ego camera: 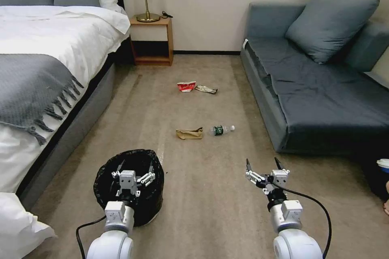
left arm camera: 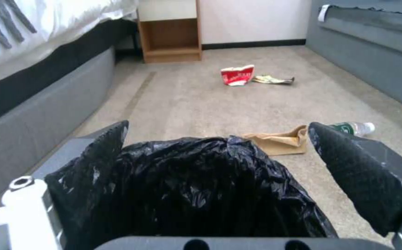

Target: Pick up the trash bin, then pick up the garbage on the floor and place it into the trash bin.

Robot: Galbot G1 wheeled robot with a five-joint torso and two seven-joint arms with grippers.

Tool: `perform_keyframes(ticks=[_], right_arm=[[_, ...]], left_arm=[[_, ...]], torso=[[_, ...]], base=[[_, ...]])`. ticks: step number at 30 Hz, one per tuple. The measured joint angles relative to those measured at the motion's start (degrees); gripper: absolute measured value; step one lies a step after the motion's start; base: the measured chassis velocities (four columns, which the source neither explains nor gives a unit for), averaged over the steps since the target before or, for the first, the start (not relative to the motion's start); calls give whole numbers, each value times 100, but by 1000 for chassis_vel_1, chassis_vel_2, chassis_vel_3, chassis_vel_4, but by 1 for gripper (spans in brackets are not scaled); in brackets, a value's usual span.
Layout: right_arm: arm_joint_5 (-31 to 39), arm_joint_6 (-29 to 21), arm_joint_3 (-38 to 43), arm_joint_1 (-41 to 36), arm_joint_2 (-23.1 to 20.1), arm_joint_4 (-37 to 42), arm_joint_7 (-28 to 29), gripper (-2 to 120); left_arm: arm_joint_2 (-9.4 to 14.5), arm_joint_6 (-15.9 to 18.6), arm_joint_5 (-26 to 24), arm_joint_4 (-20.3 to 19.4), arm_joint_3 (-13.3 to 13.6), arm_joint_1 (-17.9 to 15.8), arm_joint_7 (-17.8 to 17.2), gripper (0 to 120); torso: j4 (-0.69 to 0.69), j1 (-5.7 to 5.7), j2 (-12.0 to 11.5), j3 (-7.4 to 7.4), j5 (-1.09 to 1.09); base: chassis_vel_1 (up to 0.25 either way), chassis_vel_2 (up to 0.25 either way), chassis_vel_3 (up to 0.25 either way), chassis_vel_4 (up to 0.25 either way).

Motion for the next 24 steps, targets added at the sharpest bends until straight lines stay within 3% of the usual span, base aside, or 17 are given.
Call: perform_keyframes(ticks=[24], right_arm=[[0,0,0,0,0,0,0,100]], left_arm=[[0,0,0,0,0,0,0,98]], torso=[[0,0,0,-1,0]], base=[[0,0,0,0]])
